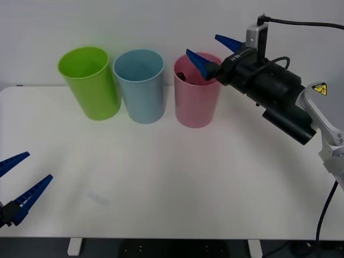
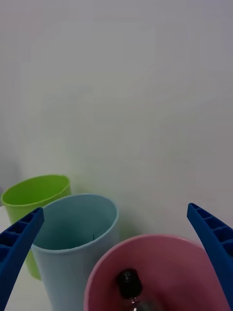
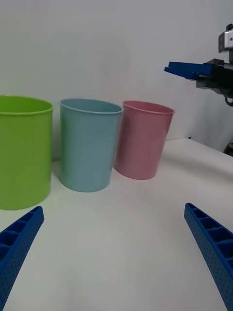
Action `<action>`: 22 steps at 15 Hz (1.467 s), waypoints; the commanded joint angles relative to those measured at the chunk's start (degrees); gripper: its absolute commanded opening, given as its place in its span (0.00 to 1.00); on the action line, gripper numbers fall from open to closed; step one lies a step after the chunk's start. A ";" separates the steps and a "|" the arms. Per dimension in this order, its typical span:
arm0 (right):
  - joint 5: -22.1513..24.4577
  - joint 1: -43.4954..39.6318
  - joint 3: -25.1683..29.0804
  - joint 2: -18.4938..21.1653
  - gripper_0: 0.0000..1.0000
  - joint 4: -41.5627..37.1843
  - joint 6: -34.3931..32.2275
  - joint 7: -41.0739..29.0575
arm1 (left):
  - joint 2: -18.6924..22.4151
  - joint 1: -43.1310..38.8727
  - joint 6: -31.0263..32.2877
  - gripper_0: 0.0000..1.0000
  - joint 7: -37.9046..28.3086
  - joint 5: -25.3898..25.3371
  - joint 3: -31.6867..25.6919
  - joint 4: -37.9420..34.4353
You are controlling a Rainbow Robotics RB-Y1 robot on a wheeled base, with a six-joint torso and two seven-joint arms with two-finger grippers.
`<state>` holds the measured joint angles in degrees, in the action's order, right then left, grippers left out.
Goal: Grasp the object on the table and drop it into the matching bin: aluminum can to the light blue bin, PET bottle to the pink bin.
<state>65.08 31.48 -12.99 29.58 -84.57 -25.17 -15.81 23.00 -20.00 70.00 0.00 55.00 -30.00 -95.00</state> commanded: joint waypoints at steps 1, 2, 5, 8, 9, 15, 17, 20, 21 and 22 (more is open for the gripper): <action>-1.01 -4.50 -0.01 1.80 1.00 -4.73 -1.02 0.26 | 0.00 0.00 0.00 1.00 0.00 0.00 0.00 0.00; -1.10 -6.08 -0.01 2.42 1.00 -6.13 -1.37 0.26 | 0.00 0.00 0.00 1.00 0.00 0.00 0.00 0.00; -1.97 -11.35 -0.01 4.79 1.00 -10.97 -2.34 0.52 | 0.00 0.00 0.00 1.00 0.00 0.00 0.00 0.00; -2.85 -16.10 0.86 6.81 1.00 -14.57 -4.80 1.49 | 0.00 0.00 0.00 1.00 0.00 0.00 0.00 0.00; -2.85 -17.33 2.18 6.81 1.00 -14.66 -7.87 2.01 | 0.00 0.00 0.00 1.00 0.00 0.00 0.00 0.00; -2.85 -23.13 8.51 6.99 1.00 -14.66 -19.21 4.56 | 0.00 0.00 0.00 1.00 0.00 0.00 0.00 0.00; -2.85 -24.89 10.09 7.16 1.00 -14.66 -21.76 5.62 | 0.00 0.00 0.00 1.00 0.00 0.00 0.00 0.00; -2.85 -28.31 13.17 7.69 1.00 -14.66 -25.45 12.12 | 0.00 0.00 0.00 1.00 0.00 0.00 0.00 0.00; -2.85 -29.37 14.14 8.04 1.00 -14.66 -26.59 13.53 | 0.00 0.00 0.00 1.00 0.00 0.00 0.00 0.00; -2.85 -30.42 15.28 8.13 1.00 -14.66 -28.09 13.70 | 0.00 0.00 0.00 1.00 0.00 0.00 0.00 0.00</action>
<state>62.23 1.83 1.47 37.61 -99.24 -52.20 -2.38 23.00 -20.00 70.00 0.00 55.00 -30.00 -95.00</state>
